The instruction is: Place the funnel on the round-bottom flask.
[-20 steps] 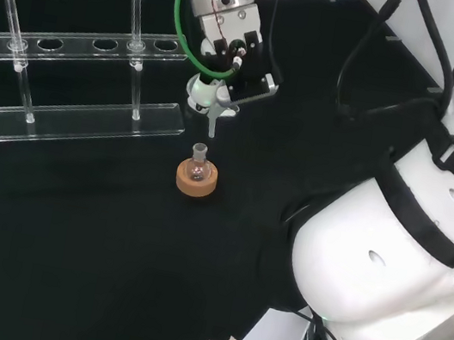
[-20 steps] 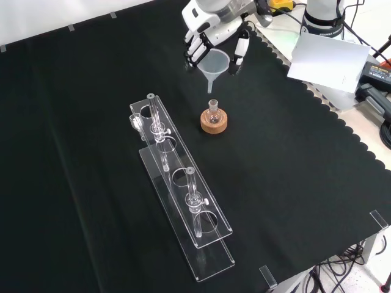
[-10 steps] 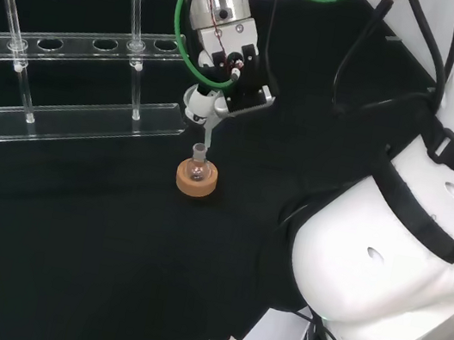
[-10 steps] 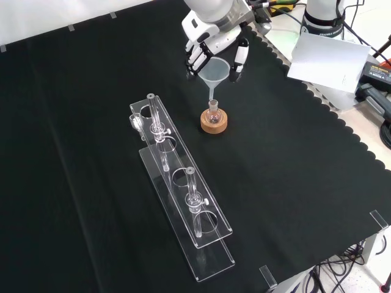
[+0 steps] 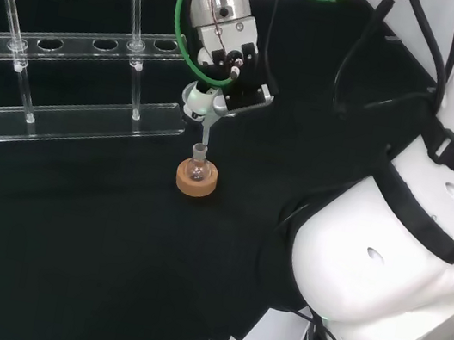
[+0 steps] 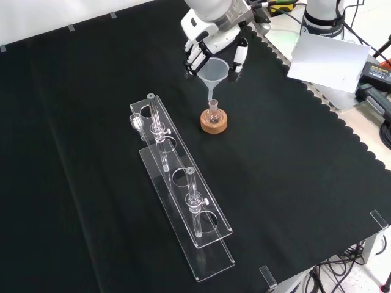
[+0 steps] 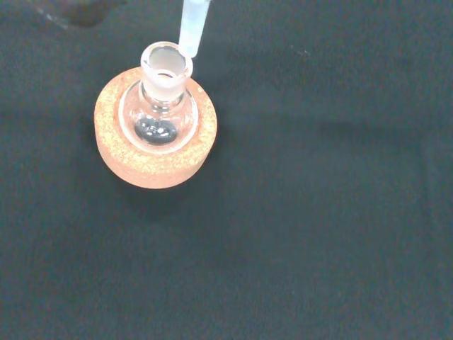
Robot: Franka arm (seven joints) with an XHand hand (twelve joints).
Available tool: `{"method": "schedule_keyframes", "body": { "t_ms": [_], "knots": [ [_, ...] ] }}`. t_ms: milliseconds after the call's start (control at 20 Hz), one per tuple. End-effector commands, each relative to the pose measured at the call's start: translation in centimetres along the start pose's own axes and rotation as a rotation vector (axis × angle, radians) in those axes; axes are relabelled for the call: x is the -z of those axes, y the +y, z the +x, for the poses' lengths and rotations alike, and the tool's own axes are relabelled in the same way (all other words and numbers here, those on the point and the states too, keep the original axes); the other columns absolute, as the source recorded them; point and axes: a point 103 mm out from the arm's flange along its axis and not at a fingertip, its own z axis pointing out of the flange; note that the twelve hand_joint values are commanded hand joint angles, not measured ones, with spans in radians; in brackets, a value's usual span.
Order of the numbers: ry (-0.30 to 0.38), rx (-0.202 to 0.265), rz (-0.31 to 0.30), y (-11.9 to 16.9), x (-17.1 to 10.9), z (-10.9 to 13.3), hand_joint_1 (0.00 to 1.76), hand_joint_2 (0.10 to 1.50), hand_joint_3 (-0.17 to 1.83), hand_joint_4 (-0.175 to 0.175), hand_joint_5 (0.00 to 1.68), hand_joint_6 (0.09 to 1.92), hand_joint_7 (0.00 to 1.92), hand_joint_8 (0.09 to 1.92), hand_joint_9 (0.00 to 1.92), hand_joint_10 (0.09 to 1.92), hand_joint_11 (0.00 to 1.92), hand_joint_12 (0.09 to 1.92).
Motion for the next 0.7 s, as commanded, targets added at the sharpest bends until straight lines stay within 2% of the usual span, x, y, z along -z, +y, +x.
{"method": "schedule_keyframes", "body": {
  "t_ms": [50, 450, 700],
  "knots": [
    [-0.011, -0.009, 0.006, -0.24, -0.14, 0.50, 0.79, 1.02, -0.17, -0.064, 0.55, 0.09, 0.54, 0.72, 0.82, 0.54, 0.49, 1.29],
    [-0.027, 0.006, -0.009, -0.27, -0.24, 0.92, 0.79, 1.02, -0.17, -0.064, 0.55, 0.10, 0.54, 0.72, 0.82, 0.54, 0.49, 1.29],
    [-0.035, 0.015, 0.010, -0.08, -0.37, 1.27, 0.79, 1.02, -0.17, -0.064, 0.55, 0.10, 0.54, 0.72, 0.82, 0.54, 0.49, 1.29]
  ]
}}
